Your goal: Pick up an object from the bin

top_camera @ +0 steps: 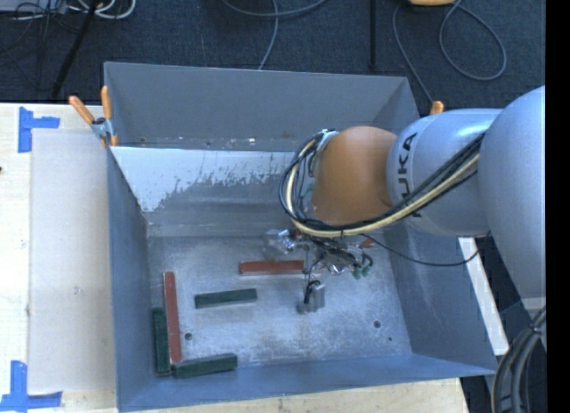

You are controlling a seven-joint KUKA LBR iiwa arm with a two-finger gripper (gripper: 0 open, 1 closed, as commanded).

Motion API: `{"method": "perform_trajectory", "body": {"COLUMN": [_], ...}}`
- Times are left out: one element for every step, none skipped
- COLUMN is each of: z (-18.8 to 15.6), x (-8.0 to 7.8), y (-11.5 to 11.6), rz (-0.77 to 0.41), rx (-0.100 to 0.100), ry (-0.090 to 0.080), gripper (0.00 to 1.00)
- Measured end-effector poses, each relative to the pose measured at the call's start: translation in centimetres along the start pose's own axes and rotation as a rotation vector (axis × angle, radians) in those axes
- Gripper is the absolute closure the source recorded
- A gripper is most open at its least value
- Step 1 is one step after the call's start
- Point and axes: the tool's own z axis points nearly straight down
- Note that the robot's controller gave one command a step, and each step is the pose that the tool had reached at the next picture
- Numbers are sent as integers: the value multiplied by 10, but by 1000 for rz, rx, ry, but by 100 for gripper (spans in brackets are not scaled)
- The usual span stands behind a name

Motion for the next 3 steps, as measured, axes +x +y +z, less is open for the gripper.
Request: {"method": "perform_trajectory", "body": {"z": [-5,-148,-143], "x": [-2,7,8], "y": [0,38,38], "rz": [-2,-10,-11], "rx": [2,4,2], "ry": [-7,-13,-6], "gripper": [100,100,0]}}
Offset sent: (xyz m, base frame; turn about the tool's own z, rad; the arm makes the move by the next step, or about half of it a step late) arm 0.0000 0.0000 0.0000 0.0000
